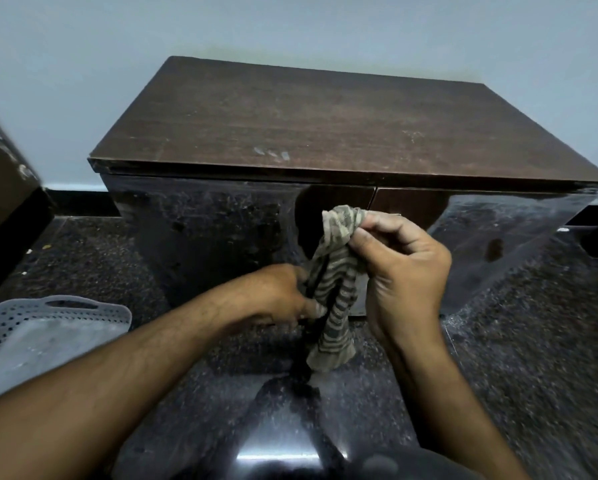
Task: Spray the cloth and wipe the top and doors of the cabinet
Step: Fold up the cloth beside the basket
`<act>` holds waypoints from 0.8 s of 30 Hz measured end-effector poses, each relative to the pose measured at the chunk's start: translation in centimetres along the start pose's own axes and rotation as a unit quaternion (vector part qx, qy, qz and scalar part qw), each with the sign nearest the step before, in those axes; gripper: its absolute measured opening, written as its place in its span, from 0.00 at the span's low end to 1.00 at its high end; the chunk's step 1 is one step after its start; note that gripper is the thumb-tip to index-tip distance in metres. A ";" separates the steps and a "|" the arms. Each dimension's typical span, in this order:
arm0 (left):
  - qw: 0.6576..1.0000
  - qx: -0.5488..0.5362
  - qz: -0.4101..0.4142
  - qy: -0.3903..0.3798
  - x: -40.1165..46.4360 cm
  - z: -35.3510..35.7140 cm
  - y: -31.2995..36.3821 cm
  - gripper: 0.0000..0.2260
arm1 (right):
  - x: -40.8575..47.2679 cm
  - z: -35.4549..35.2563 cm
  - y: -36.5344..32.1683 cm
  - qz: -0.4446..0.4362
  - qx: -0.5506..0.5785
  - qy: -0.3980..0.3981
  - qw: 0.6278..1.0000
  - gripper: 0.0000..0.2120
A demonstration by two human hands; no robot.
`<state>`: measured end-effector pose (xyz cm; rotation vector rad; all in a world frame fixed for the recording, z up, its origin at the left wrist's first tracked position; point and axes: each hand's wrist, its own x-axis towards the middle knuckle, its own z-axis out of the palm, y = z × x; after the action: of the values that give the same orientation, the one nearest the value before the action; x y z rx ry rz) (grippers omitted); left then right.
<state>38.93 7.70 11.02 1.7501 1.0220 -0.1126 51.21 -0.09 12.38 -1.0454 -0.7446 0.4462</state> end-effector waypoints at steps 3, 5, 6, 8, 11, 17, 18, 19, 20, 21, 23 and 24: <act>0.993 -0.116 0.003 0.019 -0.4 -0.4 0.3 0.04 | 0.6 -0.9 -0.1 0.070 0.078 -0.012 0.994 0.10; 0.985 -0.168 -0.005 0.045 -1.1 -1.2 0.5 0.07 | 1.0 -2.4 0.4 0.092 0.017 -0.034 0.995 0.13; 0.980 -0.189 -0.009 0.054 -1.5 -1.8 0.7 0.08 | 0.9 -3.1 0.6 0.108 -0.045 -0.051 0.992 0.14; 0.973 -0.223 -0.010 0.061 -2.4 -2.8 1.0 0.08 | 0.3 -4.3 1.5 0.166 -0.135 -0.100 0.972 0.12; 0.970 -0.240 -0.005 0.050 -3.8 -3.7 1.3 0.07 | -1.2 -5.3 2.7 0.296 -0.117 -0.194 0.928 0.15; 0.971 -0.239 -0.016 0.015 -7.7 -6.2 1.2 0.06 | -3.9 0.0 3.2 0.306 -0.091 -0.365 0.875 0.25; 0.968 -0.249 -0.018 0.010 -8.6 -6.8 1.0 0.05 | -4.4 1.7 3.2 0.259 -0.098 -0.357 0.892 0.19; 0.966 -0.257 -0.018 0.015 -9.4 -7.4 0.5 0.06 | -4.8 3.3 3.2 0.215 -0.102 -0.349 0.906 0.14; 0.966 -0.256 -0.017 0.030 -10.2 -8.1 0.1 0.05 | -4.8 4.6 3.1 0.182 -0.104 -0.345 0.915 0.12; 0.968 -0.245 -0.017 0.060 -11.2 -9.0 -0.9 0.04 | -4.8 6.0 3.0 0.165 -0.101 -0.354 0.915 0.12; 0.973 -0.190 -0.016 0.128 -13.4 -10.8 -3.0 0.05 | -4.5 8.5 2.6 0.146 -0.100 -0.389 0.904 0.14; 0.973 -0.163 -0.022 0.160 -14.6 -11.6 -4.3 0.05 | -4.6 9.8 2.6 0.142 -0.104 -0.408 0.896 0.14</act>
<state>22.42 9.03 20.56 1.4715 1.2351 0.3052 40.93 4.09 11.45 -1.1691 -1.4130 1.1153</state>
